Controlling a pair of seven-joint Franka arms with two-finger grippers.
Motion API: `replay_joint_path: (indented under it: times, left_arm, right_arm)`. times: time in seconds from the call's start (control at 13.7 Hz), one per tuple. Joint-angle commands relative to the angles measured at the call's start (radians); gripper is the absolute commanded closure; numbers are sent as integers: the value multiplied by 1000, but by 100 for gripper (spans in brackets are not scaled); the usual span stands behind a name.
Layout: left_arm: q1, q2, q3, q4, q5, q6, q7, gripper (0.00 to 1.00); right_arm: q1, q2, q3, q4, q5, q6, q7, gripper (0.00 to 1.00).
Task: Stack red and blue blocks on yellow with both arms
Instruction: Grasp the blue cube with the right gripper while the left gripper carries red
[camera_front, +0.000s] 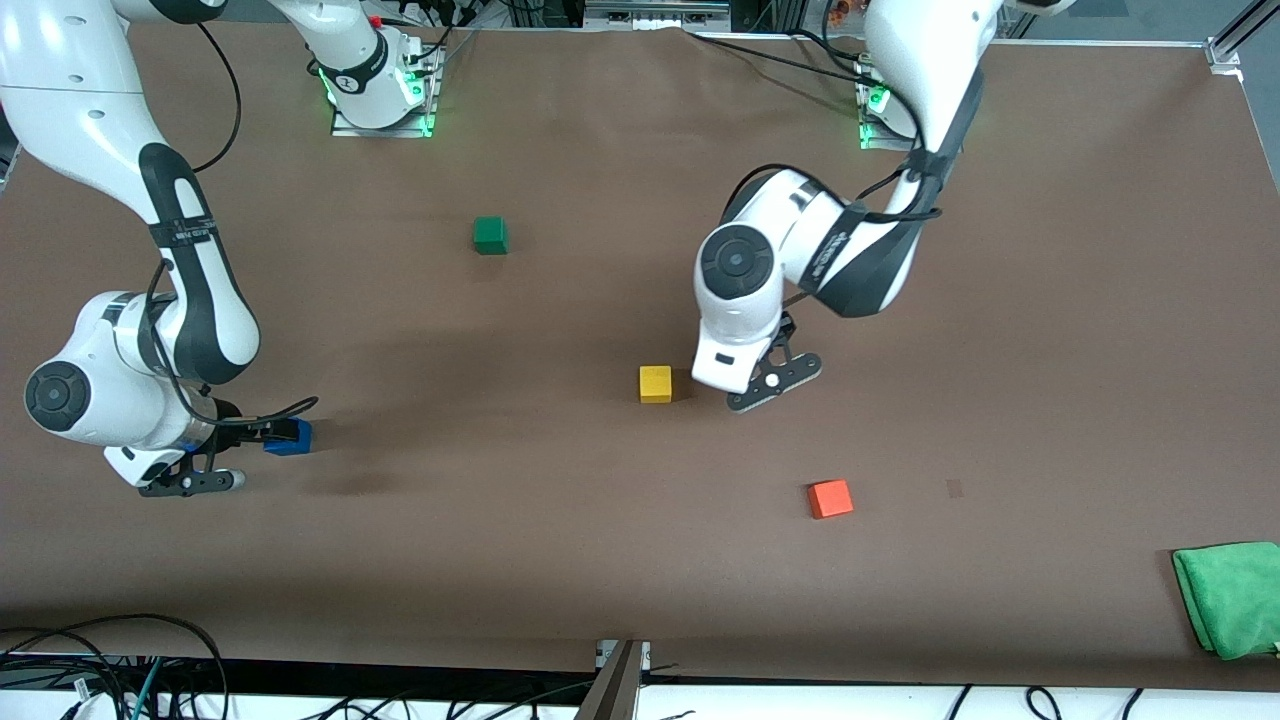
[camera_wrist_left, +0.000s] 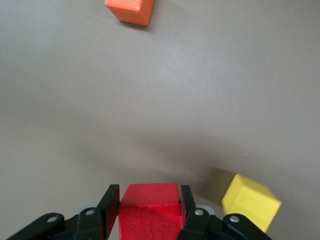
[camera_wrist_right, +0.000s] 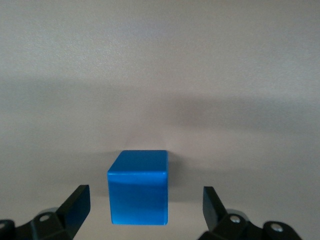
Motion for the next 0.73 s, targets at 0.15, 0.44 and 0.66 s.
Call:
replay_joint_path:
  times: [0.15, 0.44, 0.66]
  left_arm:
    - [-25, 66, 14, 147, 36, -84, -14, 100]
    - [-51, 64, -6, 169, 1, -111, 104, 100]
    - [-51, 69, -7, 163, -64, -138, 204, 100]
  right_arm:
    - [-3, -5, 6, -71, -5, 79, -11, 0]
    - [-1, -7, 6, -71, -5, 74, -13, 16]
    - [-1, -7, 6, -71, -5, 73, -13, 37]
